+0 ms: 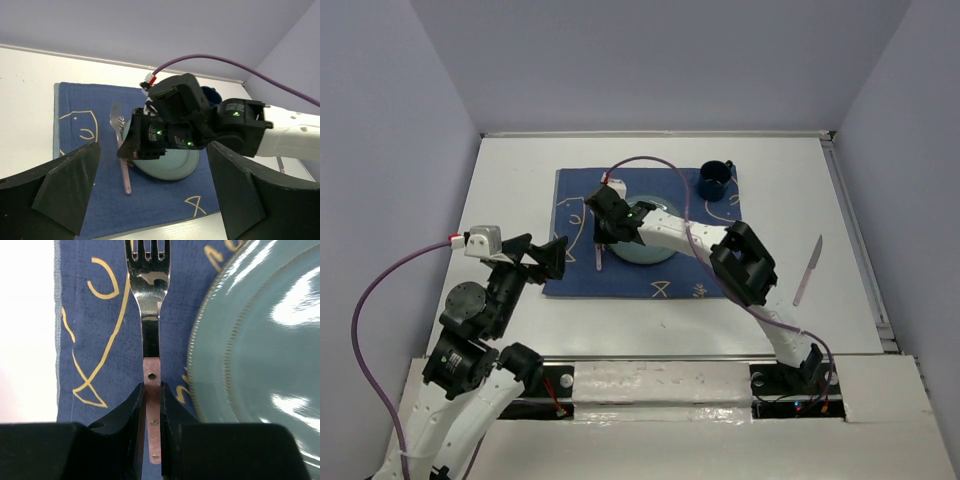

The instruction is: Set the dinner table for one person

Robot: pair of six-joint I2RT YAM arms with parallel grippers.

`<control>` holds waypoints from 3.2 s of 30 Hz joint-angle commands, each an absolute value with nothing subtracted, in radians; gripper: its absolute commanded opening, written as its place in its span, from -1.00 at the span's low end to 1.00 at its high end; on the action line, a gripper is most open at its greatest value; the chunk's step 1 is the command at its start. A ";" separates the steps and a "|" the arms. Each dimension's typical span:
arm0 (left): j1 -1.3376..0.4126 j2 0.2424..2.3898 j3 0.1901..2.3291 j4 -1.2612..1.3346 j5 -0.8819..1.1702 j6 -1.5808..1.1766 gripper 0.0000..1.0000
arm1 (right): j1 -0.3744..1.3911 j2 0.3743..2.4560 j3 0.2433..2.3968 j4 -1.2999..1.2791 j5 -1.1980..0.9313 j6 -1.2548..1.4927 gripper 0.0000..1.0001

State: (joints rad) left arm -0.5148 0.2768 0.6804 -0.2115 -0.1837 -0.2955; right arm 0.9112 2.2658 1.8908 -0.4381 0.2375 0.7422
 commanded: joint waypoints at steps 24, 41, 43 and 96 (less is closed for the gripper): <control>-0.491 0.325 0.686 -0.172 -0.150 -0.307 0.98 | 0.940 2.425 2.057 -0.403 0.187 0.904 -0.42; -0.498 0.292 0.684 -0.166 -0.140 -0.302 0.98 | 0.855 1.851 1.529 -0.289 0.380 0.749 -0.04; -0.508 0.278 0.681 -0.164 -0.138 -0.302 0.98 | 0.740 1.712 1.346 -0.279 0.422 0.788 -0.08; -0.660 0.144 0.690 -0.181 -0.195 -0.284 0.98 | -0.233 1.295 0.794 -0.517 0.196 0.523 -1.00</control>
State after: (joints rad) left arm -0.6548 0.1448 0.6800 -0.2153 -0.1875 -0.2966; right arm -0.3122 1.4231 0.7414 -0.4595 0.0547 0.5583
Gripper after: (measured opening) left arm 0.989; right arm 0.060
